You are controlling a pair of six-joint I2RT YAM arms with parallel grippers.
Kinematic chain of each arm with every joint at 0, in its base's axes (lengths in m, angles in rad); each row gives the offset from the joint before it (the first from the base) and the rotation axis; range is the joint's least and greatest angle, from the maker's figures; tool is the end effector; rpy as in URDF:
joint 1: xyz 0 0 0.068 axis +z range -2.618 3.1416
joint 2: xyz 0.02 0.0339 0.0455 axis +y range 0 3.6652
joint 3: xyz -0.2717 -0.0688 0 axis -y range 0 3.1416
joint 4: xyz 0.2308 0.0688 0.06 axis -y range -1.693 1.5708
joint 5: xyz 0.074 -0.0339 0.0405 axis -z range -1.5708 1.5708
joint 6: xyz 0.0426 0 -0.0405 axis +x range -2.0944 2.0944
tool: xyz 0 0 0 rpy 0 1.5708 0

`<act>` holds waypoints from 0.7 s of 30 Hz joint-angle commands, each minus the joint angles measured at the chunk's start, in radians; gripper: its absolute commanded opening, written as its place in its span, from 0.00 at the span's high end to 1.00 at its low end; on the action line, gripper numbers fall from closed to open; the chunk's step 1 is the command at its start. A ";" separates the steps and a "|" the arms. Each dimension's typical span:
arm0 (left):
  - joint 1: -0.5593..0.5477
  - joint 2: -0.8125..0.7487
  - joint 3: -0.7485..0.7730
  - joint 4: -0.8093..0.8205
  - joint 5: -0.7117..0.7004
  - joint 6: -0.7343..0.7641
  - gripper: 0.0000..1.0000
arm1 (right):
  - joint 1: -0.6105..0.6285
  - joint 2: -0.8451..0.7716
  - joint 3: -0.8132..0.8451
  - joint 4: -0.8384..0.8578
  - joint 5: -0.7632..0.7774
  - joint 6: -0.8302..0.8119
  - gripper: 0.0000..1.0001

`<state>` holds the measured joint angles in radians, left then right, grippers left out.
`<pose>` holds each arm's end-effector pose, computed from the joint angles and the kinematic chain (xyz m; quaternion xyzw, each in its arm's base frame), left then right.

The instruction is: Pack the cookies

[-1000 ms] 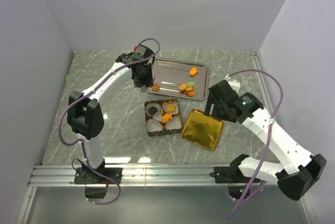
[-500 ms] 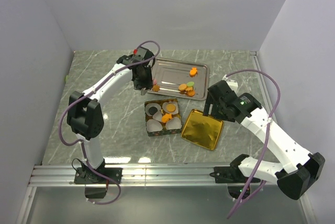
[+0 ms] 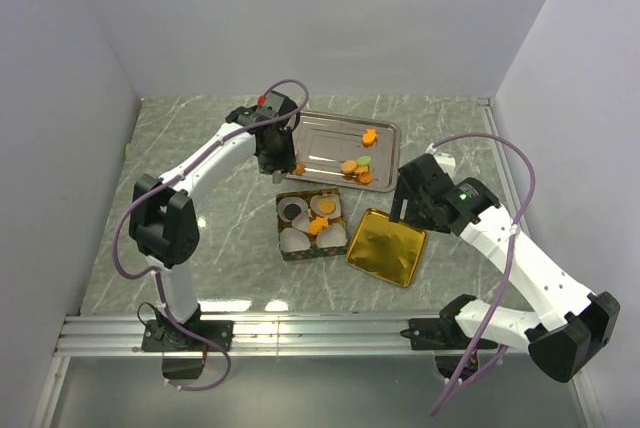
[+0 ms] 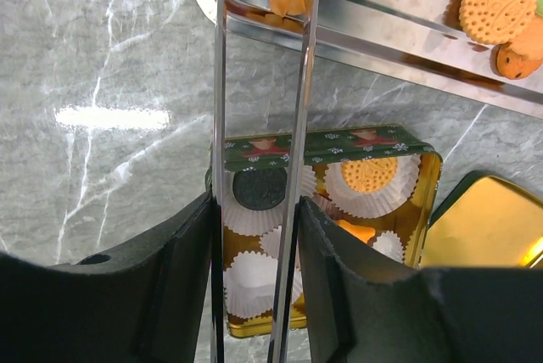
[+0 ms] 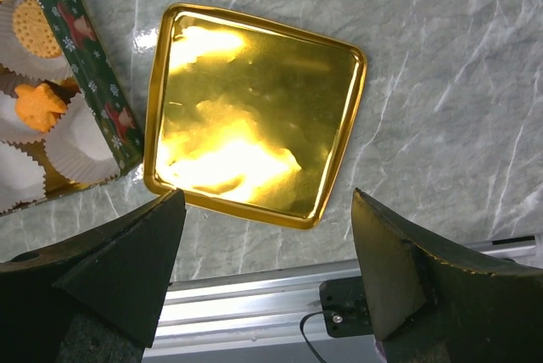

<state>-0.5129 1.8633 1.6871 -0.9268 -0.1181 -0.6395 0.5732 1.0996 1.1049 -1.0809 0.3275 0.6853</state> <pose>0.3410 -0.1863 0.2885 -0.0751 0.9683 -0.0779 0.2253 0.1599 0.0869 0.3162 0.0935 0.9528 0.0145 0.2885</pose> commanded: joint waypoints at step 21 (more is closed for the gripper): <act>-0.007 0.099 0.154 -0.078 -0.051 -0.006 0.51 | -0.032 -0.015 -0.014 0.047 -0.005 -0.032 0.14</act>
<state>-0.5167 1.9579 1.7962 -0.9894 -0.1406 -0.6476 0.5507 1.0992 1.0916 -1.0565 0.3157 0.6617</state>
